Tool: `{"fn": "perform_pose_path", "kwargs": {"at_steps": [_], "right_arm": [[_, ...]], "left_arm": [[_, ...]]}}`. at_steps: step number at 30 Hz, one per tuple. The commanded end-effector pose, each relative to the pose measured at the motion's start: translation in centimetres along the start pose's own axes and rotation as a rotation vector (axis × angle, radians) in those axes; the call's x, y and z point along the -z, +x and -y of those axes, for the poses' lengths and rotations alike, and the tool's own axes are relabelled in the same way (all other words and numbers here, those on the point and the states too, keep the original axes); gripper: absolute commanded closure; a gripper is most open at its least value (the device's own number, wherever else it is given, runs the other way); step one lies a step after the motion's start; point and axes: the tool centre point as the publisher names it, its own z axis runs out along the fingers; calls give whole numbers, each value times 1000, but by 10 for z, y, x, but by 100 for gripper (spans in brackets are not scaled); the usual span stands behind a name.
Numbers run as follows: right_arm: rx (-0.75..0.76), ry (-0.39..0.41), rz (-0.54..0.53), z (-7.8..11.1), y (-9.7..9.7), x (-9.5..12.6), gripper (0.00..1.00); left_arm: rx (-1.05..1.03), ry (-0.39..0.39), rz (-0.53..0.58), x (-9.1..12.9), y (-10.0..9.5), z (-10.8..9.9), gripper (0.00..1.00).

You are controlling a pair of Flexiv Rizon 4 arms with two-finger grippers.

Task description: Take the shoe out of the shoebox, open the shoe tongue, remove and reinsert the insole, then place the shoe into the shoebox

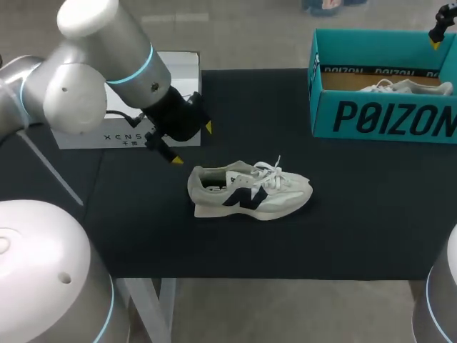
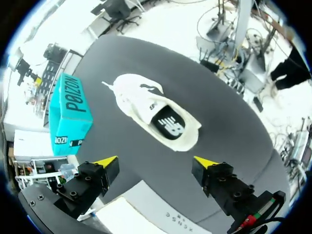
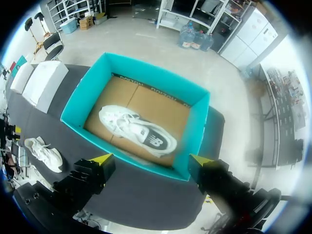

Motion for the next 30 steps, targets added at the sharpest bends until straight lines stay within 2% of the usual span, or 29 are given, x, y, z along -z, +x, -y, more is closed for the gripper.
{"fn": "perform_pose_path", "kwargs": {"at_steps": [1, 2, 5, 7, 8, 23, 30], "right_arm": [[-1, 0, 1, 0, 0, 0, 0], [-1, 0, 1, 0, 0, 0, 0], [-1, 0, 1, 0, 0, 0, 0], [-1, 0, 1, 0, 0, 0, 0], [-1, 0, 1, 0, 0, 0, 0], [-1, 0, 1, 0, 0, 0, 0], [-1, 0, 1, 0, 0, 0, 0]], "left_arm": [[547, 201, 29, 8, 3, -9, 0], [602, 262, 28, 11, 5, -10, 0], [697, 364, 32, 17, 6, -9, 0], [677, 387, 56, 21, 6, -5, 0], [592, 320, 78, 23, 6, -2, 0], [592, 320, 78, 23, 6, -2, 0], [652, 477, 24, 8, 18, -11, 0]]}}
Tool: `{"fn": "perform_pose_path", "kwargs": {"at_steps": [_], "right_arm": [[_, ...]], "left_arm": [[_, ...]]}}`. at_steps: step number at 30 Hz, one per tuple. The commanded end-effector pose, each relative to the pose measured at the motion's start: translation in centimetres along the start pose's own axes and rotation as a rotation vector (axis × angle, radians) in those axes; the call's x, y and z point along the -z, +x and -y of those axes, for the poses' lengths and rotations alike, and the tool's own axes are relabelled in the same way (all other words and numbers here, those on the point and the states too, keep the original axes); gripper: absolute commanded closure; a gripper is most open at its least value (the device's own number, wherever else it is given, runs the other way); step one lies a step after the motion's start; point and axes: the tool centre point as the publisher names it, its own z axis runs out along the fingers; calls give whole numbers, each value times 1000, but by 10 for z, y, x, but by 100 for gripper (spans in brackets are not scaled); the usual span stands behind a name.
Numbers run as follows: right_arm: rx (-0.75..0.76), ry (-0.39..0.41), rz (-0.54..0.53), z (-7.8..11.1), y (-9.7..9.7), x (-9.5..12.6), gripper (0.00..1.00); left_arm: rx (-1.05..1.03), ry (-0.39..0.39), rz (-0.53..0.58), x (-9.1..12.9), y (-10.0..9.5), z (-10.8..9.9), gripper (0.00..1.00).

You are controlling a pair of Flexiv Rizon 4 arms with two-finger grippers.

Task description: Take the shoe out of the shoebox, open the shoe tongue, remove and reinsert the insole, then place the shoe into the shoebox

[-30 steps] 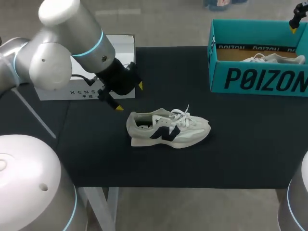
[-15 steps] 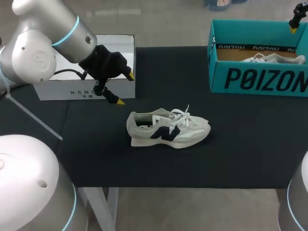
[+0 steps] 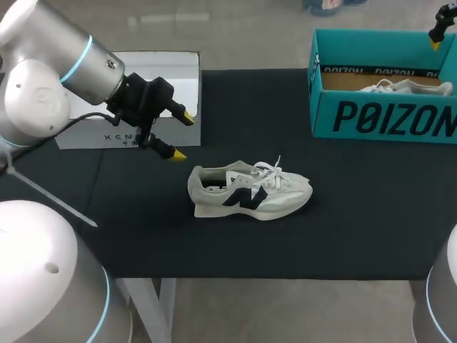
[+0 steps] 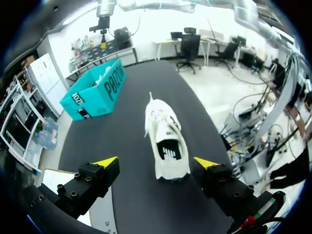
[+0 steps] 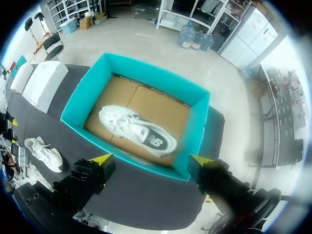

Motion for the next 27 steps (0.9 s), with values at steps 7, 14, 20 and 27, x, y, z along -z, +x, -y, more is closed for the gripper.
{"fn": "perform_pose_path", "kwargs": {"at_steps": [7, 14, 20, 27], "right_arm": [[-1, 0, 1, 0, 0, 0, 0], [-1, 0, 1, 0, 0, 0, 0], [-1, 0, 1, 0, 0, 0, 0], [-1, 0, 1, 0, 0, 0, 0]], "left_arm": [[66, 98, -4, -10, 6, -40, 0], [121, 129, 47, -18, 23, -53, 0], [198, 155, 123, -27, 37, -62, 0], [283, 213, 93, -42, 43, -77, 0]]}}
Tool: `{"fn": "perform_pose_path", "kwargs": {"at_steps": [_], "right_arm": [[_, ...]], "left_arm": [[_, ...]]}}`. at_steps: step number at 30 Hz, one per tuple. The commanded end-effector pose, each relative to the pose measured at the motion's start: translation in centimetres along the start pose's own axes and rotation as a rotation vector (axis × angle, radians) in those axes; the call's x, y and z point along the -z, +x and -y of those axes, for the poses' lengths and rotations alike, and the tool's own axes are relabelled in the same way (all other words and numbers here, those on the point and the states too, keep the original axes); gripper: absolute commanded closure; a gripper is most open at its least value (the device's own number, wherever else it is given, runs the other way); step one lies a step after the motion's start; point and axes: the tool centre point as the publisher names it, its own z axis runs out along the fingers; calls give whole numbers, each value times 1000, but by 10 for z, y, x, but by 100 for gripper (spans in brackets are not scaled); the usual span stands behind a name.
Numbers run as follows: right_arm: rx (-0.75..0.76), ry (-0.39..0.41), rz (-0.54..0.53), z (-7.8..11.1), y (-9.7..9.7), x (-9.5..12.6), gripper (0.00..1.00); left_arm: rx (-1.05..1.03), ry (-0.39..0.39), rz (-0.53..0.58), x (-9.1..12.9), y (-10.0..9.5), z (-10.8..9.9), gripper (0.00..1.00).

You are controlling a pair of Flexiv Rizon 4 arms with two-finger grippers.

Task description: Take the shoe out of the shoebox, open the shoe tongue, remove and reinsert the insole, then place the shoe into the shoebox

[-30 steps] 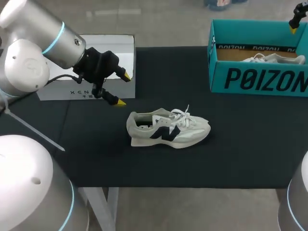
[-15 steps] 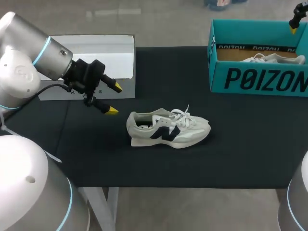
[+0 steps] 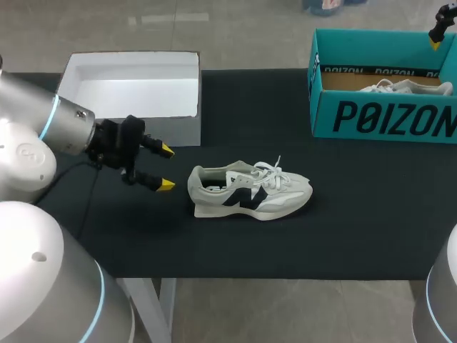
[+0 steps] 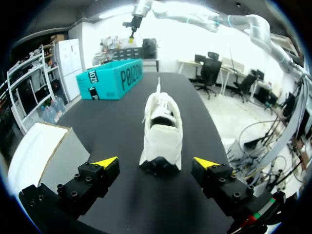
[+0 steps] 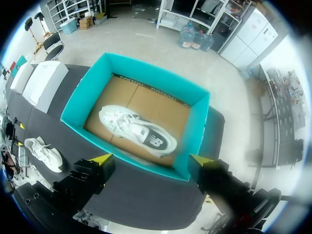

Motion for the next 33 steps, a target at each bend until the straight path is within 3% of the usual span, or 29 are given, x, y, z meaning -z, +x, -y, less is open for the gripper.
{"fn": "perform_pose_path", "kwargs": {"at_steps": [1, 10, 16, 21, 33], "right_arm": [[-1, 0, 1, 0, 0, 0, 0], [-1, 0, 1, 0, 0, 0, 0], [-1, 0, 1, 0, 0, 0, 0], [-1, 0, 1, 0, 0, 0, 0], [-1, 0, 1, 0, 0, 0, 0]], "left_arm": [[23, 41, -1, -10, 4, -13, 0], [80, 75, -69, -34, 7, -28, 0], [88, 75, -36, -50, 1, -34, 0], [76, 98, -3, -60, -2, -33, 0], [57, 121, -39, -75, 1, -31, 0]]}}
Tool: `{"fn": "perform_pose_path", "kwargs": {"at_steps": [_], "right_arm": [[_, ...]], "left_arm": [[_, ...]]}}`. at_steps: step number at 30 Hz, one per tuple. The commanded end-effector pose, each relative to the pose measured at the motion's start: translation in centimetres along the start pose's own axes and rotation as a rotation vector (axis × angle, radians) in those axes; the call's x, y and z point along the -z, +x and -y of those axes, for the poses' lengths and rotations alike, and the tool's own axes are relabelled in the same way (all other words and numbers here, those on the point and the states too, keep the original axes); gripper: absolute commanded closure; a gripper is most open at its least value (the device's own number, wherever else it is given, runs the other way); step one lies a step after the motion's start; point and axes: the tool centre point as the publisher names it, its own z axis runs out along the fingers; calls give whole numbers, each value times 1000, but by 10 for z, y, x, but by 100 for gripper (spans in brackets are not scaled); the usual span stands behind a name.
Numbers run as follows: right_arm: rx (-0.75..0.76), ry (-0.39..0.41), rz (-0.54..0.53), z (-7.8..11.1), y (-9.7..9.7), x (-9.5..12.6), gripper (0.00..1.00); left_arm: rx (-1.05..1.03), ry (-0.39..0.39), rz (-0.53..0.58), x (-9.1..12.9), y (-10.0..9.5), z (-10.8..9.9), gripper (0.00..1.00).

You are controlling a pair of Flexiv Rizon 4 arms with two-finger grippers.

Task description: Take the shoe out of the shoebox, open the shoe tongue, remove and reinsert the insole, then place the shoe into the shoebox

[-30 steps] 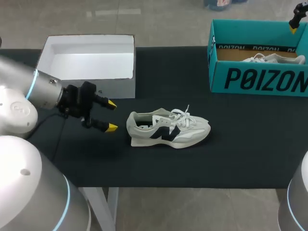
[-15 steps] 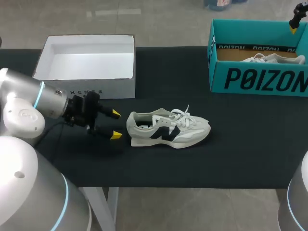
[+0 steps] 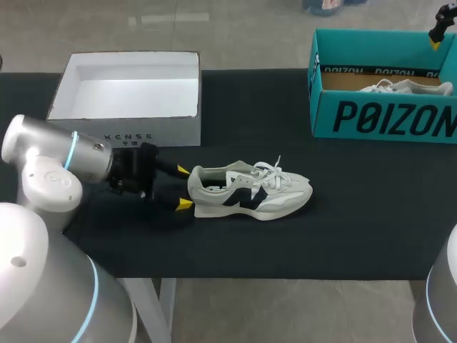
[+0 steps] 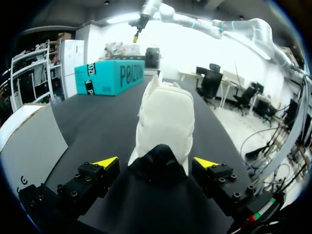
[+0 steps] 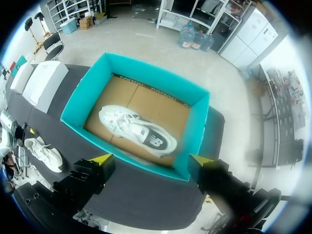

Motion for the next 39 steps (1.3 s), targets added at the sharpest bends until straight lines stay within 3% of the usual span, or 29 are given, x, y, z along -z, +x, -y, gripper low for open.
{"fn": "perform_pose_path", "kwargs": {"at_steps": [1, 26, 29, 31, 35, 36, 37, 39], "right_arm": [[-1, 0, 1, 0, 0, 0, 0], [-1, 0, 1, 0, 0, 0, 0], [-1, 0, 1, 0, 0, 0, 0], [-1, 0, 1, 0, 0, 0, 0], [-1, 0, 1, 0, 0, 0, 0], [-1, 0, 1, 0, 0, 0, 0], [-1, 0, 1, 0, 0, 0, 0], [-1, 0, 1, 0, 0, 0, 0]], "left_arm": [[0, 5, -13, -7, -2, 0, 0], [-41, 20, -45, -49, 3, 13, 0], [-45, -3, -64, -50, 4, 12, 24], [-47, -16, -71, -50, 4, 9, 51], [-47, -27, -69, -48, 2, 6, 69], [-48, -28, -67, -47, 2, 6, 89], [-49, -29, -67, -47, 2, 6, 99], [-53, -31, -65, -46, 2, 8, 100]]}}
